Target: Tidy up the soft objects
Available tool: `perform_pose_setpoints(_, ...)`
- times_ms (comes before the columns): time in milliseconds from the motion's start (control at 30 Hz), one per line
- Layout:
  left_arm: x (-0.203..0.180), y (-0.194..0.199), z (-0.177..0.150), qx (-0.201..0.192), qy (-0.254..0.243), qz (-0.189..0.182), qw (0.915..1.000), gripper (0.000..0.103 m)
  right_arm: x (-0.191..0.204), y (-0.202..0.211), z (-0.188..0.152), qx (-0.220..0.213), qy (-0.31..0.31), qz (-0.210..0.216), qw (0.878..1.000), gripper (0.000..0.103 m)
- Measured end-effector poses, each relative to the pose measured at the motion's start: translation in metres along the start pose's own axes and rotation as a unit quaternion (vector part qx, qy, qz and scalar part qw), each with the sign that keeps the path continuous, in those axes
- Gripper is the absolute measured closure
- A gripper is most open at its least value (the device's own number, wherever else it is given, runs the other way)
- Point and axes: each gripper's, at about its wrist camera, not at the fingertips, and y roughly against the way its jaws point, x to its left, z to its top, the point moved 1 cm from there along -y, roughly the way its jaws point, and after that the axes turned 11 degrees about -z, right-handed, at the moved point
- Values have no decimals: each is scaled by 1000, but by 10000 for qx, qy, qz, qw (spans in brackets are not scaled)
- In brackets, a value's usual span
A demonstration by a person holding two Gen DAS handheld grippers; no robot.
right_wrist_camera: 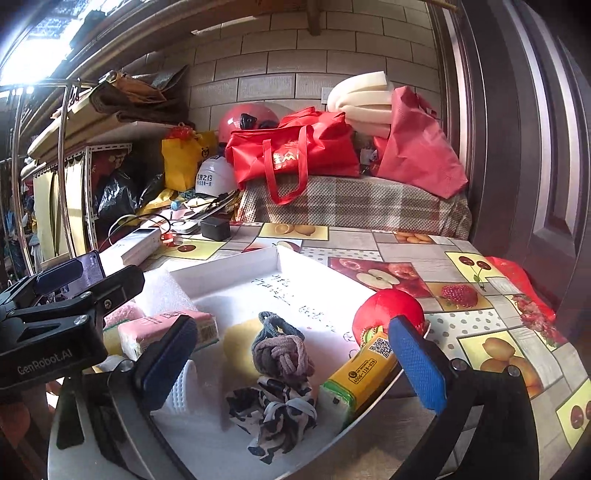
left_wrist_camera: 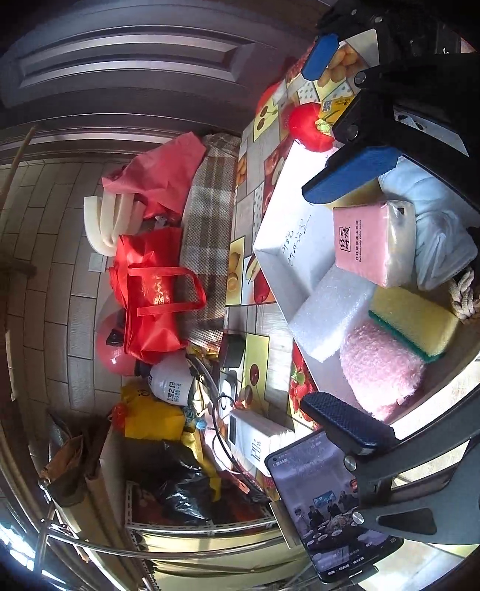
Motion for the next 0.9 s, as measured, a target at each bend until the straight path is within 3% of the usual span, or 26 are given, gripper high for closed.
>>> perform_pose_setpoints(467,-12,16,-5,-67,-52,168,9998,0,-11,14,-8,-15,-107,-353,9993,0)
perform_pose_setpoints(900,-42,47,-20,-18,-219,9,9998,0,-34,48,-25,58,-134,-452,9989,0)
